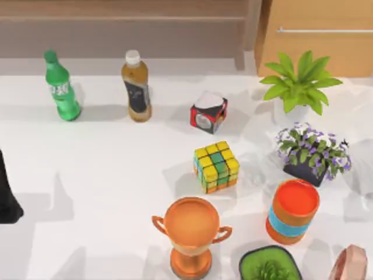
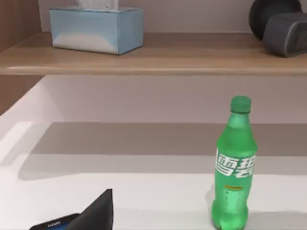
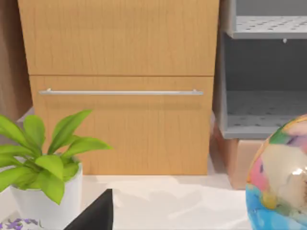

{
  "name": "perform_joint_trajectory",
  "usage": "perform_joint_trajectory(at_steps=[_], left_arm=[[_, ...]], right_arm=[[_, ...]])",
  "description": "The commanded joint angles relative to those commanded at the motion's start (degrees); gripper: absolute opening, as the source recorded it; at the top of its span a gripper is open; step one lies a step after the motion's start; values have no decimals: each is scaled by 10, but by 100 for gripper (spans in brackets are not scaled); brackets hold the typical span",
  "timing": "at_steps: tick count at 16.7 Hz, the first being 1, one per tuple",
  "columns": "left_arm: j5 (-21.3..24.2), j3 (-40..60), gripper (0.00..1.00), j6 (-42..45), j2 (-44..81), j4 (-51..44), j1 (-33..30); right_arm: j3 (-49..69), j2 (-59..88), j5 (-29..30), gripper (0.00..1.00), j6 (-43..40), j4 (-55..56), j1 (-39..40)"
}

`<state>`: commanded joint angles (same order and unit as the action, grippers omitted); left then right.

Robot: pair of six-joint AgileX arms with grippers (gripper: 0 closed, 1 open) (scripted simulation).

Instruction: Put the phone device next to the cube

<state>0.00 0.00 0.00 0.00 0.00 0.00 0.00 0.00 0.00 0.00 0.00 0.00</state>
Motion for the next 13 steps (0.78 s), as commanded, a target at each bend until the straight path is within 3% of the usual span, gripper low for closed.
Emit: perform_joint_trajectory(at_steps=[6, 13], left_arm=[[2, 56, 100, -9, 59, -36, 9], [6, 315, 100, -46, 377, -198, 49]], right_arm=[[0, 0, 0, 100, 0, 0, 0], [0, 0, 0, 100, 0, 0, 0]])
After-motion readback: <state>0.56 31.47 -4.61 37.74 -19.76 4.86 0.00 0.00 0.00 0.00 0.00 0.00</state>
